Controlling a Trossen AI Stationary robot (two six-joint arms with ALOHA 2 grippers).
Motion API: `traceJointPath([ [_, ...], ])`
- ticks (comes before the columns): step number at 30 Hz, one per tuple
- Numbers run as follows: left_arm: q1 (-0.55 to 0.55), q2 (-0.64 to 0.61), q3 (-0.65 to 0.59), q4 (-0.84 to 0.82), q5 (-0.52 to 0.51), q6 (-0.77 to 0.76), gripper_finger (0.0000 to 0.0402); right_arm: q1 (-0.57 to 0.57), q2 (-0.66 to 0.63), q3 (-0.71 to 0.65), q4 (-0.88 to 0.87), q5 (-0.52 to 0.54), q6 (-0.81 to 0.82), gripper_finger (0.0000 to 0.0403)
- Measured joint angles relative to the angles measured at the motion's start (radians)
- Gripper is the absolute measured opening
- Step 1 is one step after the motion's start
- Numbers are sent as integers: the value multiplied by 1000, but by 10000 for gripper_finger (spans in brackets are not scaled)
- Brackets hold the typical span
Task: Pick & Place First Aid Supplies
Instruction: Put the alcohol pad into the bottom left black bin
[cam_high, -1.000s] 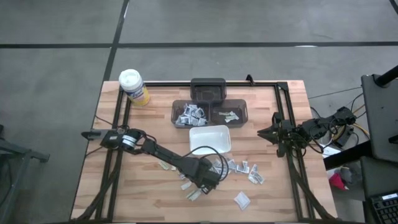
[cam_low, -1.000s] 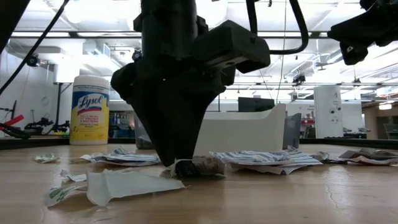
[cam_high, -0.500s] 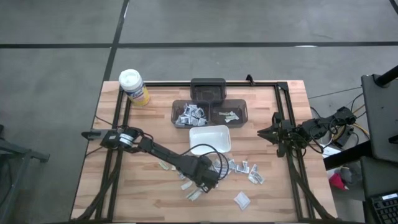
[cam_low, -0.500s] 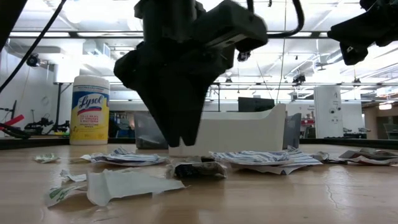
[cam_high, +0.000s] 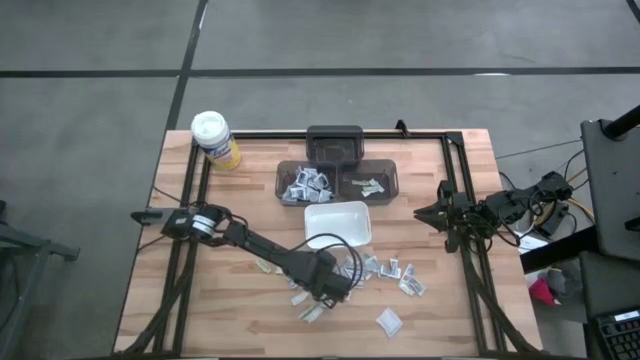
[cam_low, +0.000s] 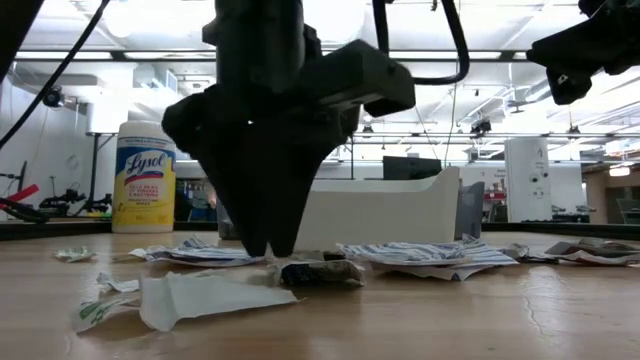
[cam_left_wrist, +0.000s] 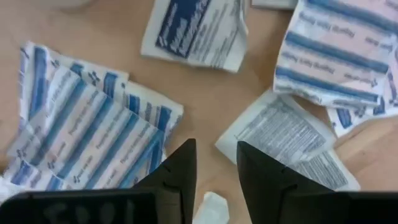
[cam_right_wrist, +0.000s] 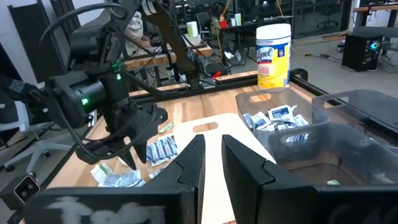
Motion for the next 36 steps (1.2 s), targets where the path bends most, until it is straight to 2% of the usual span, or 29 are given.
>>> traceJointPath([
  [4, -1, 0, -29, 66, 26, -13, 108, 0, 0, 0, 0, 0, -3, 52],
  [17, 0, -8, -105, 130, 26, -20, 105, 0, 0, 0, -1, 0, -3, 52],
  [32, 0, -4, -120, 136, -17, -18, 8, 0, 0, 0, 0, 0, 0, 52],
  [36, 0, -4, -120, 138, -27, -5, 3, 0, 0, 0, 0, 0, 0, 52],
])
